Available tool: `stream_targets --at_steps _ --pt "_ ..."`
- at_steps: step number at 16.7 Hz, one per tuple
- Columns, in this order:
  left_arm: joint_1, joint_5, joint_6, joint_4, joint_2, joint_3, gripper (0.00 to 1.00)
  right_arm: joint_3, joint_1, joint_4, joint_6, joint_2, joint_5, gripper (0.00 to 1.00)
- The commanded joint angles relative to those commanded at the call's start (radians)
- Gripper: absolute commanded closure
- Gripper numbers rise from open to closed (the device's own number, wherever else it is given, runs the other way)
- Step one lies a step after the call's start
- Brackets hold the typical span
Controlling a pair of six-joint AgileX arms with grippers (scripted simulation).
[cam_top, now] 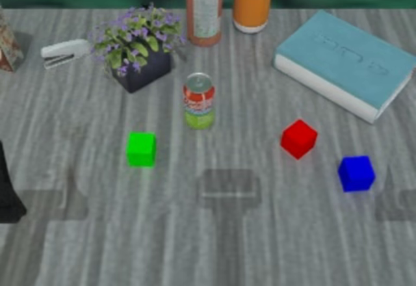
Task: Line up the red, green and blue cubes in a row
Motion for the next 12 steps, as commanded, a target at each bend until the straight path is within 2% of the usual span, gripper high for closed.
stream_targets --at_steps 6,12 --pt "0.0 0.0 0.0 0.0 0.0 0.0 0.0 0.102 0.022 -0.061 -0.016 0.103 0.002 0.0" --pt "0.0 0.0 0.0 0.0 0.0 0.0 0.0 0.516 0.111 -0.316 -0.079 0.567 0.005 0.0"
